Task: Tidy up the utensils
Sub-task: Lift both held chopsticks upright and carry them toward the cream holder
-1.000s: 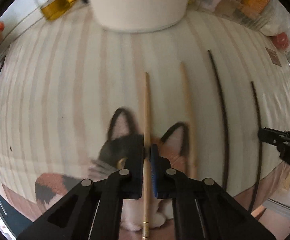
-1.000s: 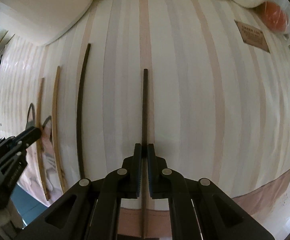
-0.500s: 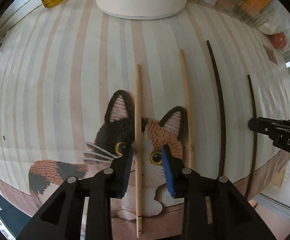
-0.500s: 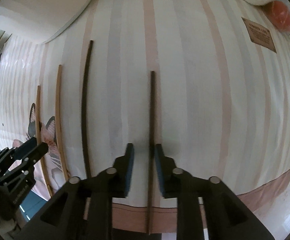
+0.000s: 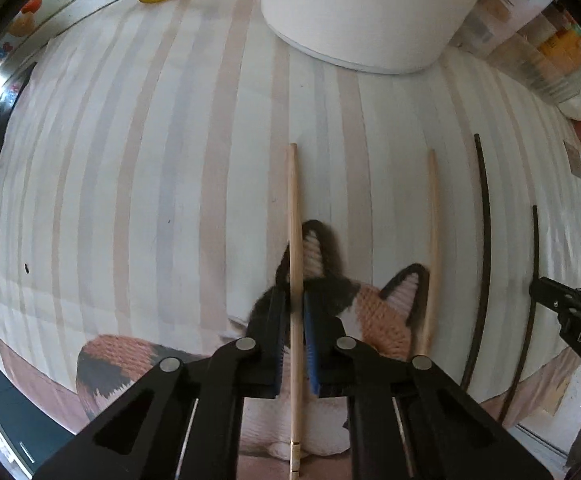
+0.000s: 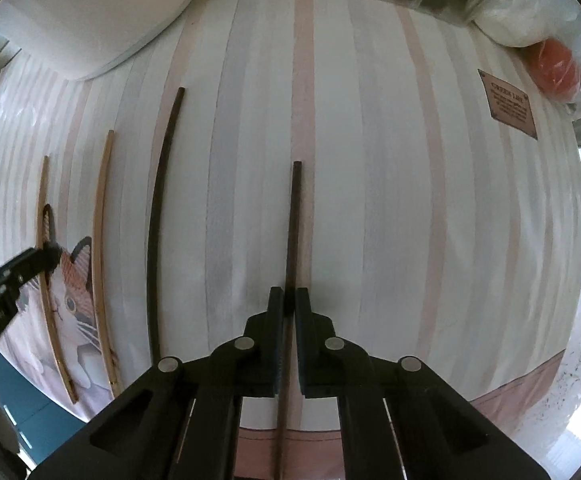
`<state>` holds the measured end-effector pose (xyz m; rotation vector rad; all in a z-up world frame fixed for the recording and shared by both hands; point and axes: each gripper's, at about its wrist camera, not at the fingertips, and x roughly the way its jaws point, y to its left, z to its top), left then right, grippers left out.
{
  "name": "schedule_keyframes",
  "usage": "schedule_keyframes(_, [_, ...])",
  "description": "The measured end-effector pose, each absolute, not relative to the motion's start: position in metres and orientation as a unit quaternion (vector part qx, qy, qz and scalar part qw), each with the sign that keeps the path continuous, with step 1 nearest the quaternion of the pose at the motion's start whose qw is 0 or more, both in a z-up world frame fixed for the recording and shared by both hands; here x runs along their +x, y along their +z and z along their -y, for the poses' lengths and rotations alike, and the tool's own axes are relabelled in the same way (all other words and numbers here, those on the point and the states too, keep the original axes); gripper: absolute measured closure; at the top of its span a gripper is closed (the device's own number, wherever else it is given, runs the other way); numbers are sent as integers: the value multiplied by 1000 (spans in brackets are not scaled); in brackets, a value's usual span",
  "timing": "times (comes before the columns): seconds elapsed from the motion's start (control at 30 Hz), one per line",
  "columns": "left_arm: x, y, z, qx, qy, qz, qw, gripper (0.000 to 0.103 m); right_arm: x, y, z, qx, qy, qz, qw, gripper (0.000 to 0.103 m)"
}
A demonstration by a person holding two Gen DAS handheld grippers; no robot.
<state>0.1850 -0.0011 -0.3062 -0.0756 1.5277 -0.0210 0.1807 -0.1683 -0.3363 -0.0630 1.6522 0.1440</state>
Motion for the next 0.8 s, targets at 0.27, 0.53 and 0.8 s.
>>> schedule_keyframes(0.27, [192,-296,-9,-17,-18,-696,717,90,195,-340,184,-23,64,-746,663,97])
schedule_keyframes(0.53, [200,-305,5,13,-21,-687,726,95,210,-342,168,-50,65,-742,665,97])
schedule_keyframes(0.8, [195,-309,24,24,-21,-680,733,99,207,-335,160,-57,65,-729,679,97])
